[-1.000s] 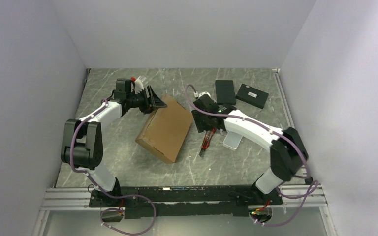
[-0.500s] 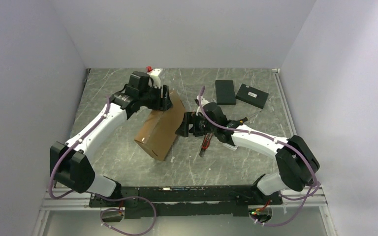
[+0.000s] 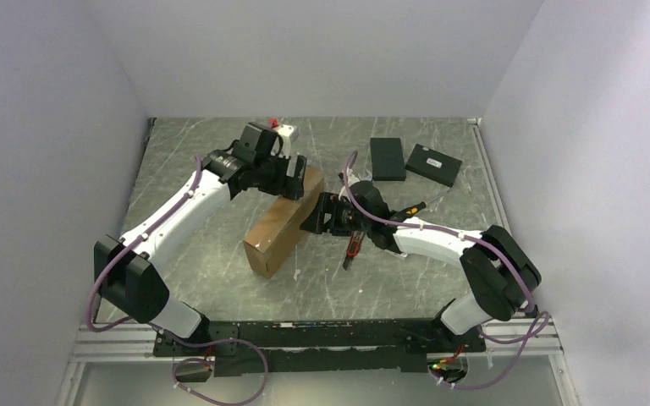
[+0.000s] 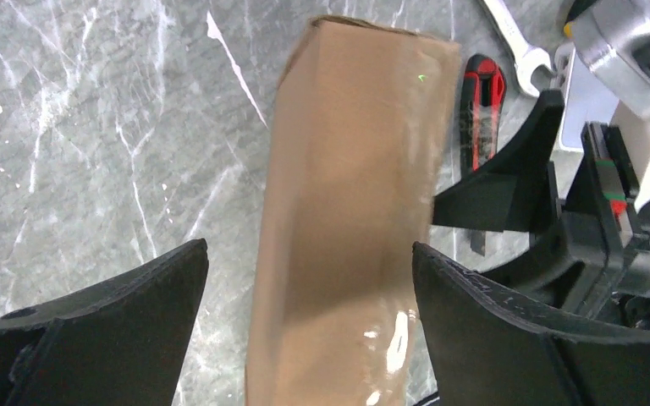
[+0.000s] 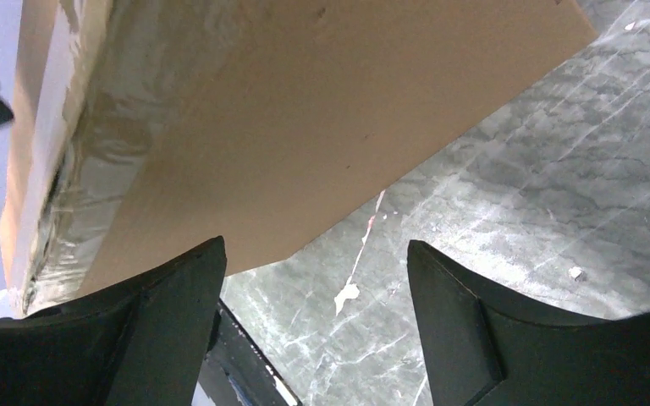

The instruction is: Unpack the express box

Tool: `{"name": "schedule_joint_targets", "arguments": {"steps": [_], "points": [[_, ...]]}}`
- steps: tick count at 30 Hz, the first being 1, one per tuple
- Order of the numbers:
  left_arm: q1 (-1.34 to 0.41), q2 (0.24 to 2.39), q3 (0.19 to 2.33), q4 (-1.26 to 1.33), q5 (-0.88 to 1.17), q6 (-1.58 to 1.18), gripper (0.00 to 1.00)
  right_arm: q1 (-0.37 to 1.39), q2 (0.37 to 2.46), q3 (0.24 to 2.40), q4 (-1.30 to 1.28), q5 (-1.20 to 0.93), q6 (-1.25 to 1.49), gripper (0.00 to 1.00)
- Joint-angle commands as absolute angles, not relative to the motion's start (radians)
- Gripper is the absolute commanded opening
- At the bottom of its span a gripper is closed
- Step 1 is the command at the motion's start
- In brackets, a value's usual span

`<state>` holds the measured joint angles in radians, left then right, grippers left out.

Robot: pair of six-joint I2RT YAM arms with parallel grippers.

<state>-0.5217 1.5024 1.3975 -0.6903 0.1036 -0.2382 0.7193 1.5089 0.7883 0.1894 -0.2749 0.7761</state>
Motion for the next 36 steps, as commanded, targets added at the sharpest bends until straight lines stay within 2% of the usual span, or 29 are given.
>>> {"name": "schedule_joint_targets", "arguments": {"steps": [1, 7, 14, 18, 23, 27, 31, 33, 34, 36], "points": [[-0.604, 1.473, 1.448, -0.792, 0.006, -0.188, 0.94, 0.712, 1.5, 0.783, 0.249, -0.282, 0.796, 0.8], [-0.684, 1.451, 1.434, -0.827, -0.168, -0.157, 0.94, 0.7, 1.519, 0.769, 0.279, -0.302, 0.816, 0.73], [-0.675, 1.482, 1.431, -0.863, -0.123, -0.193, 0.91, 0.699, 1.529, 0.788, 0.25, -0.3, 0.796, 0.7], [-0.5, 1.453, 1.361, -0.789, 0.07, -0.271, 0.74, 0.702, 1.5, 0.808, 0.179, -0.249, 0.749, 0.69], [-0.186, 1.267, 1.06, -0.391, 0.541, -0.541, 0.7, 0.748, 1.445, 0.857, 0.04, -0.132, 0.646, 0.7], [-0.085, 1.26, 0.863, -0.128, 0.744, -0.783, 0.73, 0.803, 1.427, 0.926, -0.062, -0.028, 0.579, 0.71], [-0.076, 1.296, 0.687, 0.197, 0.85, -1.018, 0.87, 0.863, 1.428, 0.993, -0.147, 0.081, 0.521, 0.73], [-0.076, 1.301, 0.705, 0.103, 0.825, -0.937, 0.92, 0.877, 1.445, 1.024, -0.179, 0.103, 0.501, 0.74], [-0.077, 1.283, 0.746, -0.113, 0.733, -0.833, 0.94, 0.882, 1.453, 1.032, -0.186, 0.109, 0.495, 0.75], [-0.077, 1.25, 0.842, -0.373, 0.559, -0.648, 0.97, 0.884, 1.474, 1.043, -0.194, 0.096, 0.495, 0.75]]}}
